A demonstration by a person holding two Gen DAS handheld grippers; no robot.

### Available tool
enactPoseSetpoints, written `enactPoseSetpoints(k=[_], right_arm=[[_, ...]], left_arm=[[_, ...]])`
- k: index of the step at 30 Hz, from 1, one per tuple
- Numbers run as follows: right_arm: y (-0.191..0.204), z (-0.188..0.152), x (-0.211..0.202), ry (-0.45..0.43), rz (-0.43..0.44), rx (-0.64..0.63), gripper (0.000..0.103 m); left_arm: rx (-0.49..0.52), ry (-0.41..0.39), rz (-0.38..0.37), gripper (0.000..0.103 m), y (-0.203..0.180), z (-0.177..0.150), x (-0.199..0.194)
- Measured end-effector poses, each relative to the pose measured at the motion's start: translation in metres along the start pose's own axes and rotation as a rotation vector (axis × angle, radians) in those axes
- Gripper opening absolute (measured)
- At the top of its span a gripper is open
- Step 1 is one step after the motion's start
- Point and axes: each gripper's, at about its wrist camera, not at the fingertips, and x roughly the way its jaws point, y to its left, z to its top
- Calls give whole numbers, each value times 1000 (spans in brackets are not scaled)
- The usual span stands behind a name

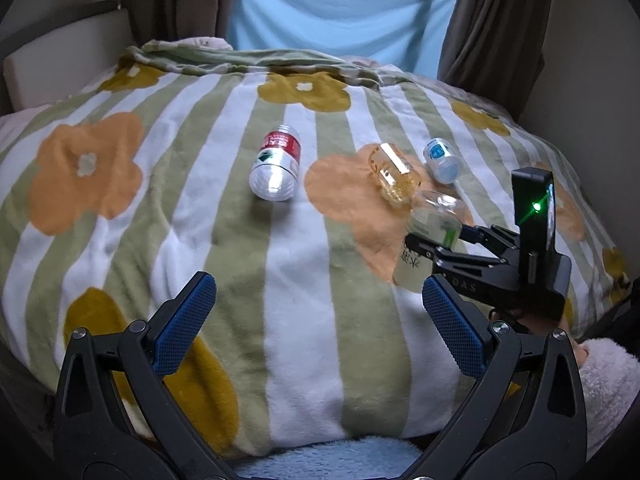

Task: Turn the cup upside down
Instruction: 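Rotate the cup with the right gripper and lower it onto the bed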

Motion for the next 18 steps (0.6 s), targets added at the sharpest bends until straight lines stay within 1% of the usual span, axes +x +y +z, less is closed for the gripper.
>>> enactPoseSetpoints(k=[3, 7, 10, 18], right_arm=[[1, -6, -6, 20, -1, -25, 59], [11, -15, -8, 51, -9, -96, 59], [17, -22, -8, 38, -31, -139, 59], [6, -18, -5, 27, -19, -59, 60]], left_arm=[[2, 6, -4, 103, -2, -1, 2], [6, 11, 1, 103, -4, -1, 1], [6, 10, 4, 103, -4, -2, 0], [4, 12, 10, 103, 0, -2, -2]])
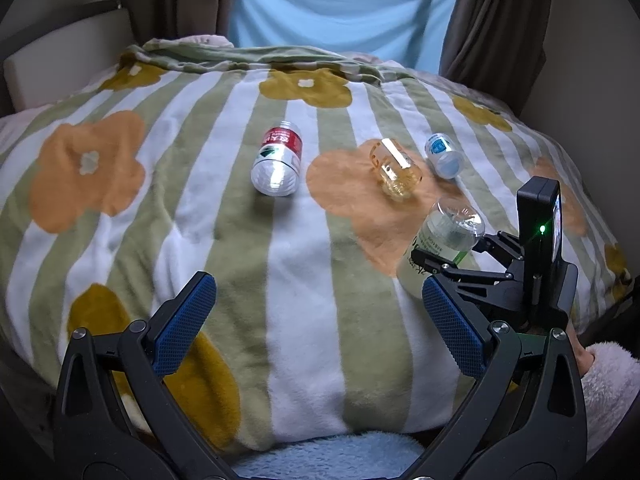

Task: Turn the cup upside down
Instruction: 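Rotate the cup with the right gripper and lower it onto the bed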

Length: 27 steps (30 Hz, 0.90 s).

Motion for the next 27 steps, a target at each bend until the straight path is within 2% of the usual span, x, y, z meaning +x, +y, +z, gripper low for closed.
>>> enactPoseSetpoints(k=[3, 4, 6, 14, 18, 27], right_arm=[[1, 1, 2, 16, -14, 4, 70], [1, 1, 3, 24, -18, 3, 83], [1, 0, 7, 52, -13, 14, 102], [-7, -5, 10, 59, 2, 61, 102], [-5, -5, 8, 64, -7, 42, 102], [1, -5, -13, 44, -21, 37, 103]], left_arm=[[-7, 3, 0, 103, 2, 0, 0], [-10, 5, -1, 103, 3, -1, 0], [-13, 7, -3, 103, 3, -1, 0], [-15, 8, -3, 103, 3, -1, 0], [-12, 6, 0, 103, 2, 0, 0], [-6, -15, 9, 103, 0, -2, -19]])
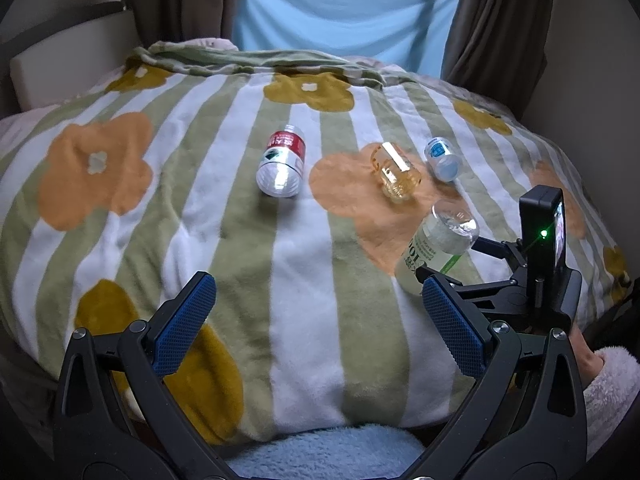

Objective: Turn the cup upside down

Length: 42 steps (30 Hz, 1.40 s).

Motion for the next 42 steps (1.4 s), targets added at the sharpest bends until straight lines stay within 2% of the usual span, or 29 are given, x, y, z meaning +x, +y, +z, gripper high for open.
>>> enactPoseSetpoints(k=[5, 10, 17, 21, 26, 29, 42], right_arm=[[4, -3, -30, -20, -7, -15, 102], [11, 5, -90, -88, -25, -28, 102], [16, 17, -199, -281, -132, 53, 103], [17, 10, -235, -385, -229, 122, 103], [23, 0, -265, -505, -313, 161, 103], [26, -3, -275, -544, -336, 168, 103], [31, -10, -285, -570, -355, 180, 103]], left_arm=[[17, -36, 2, 103, -11, 2, -22], [42, -112, 8, 103, -25, 13, -51], [116, -314, 68, 103, -51, 36, -98], [151, -398, 82, 103, -65, 36, -120], [152, -454, 73, 103, -70, 29, -137], [156, -469, 71, 103, -72, 23, -139], [160, -474, 71, 103, -74, 18, -141]])
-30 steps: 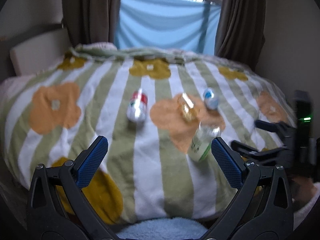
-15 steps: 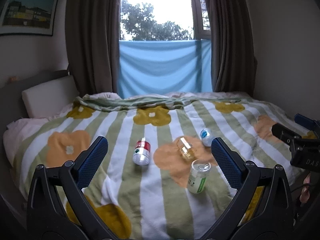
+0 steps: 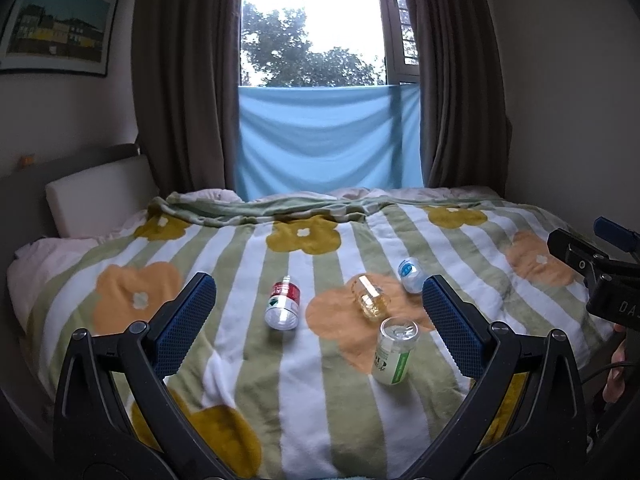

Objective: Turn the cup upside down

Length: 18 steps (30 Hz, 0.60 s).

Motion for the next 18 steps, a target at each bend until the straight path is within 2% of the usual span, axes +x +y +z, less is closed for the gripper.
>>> enactPoseSetpoints(k=[18], right_arm=[[4, 2, -2, -9, 2, -12, 103]], left_arm=[[-8, -1, -3, 103, 3, 0, -1]])
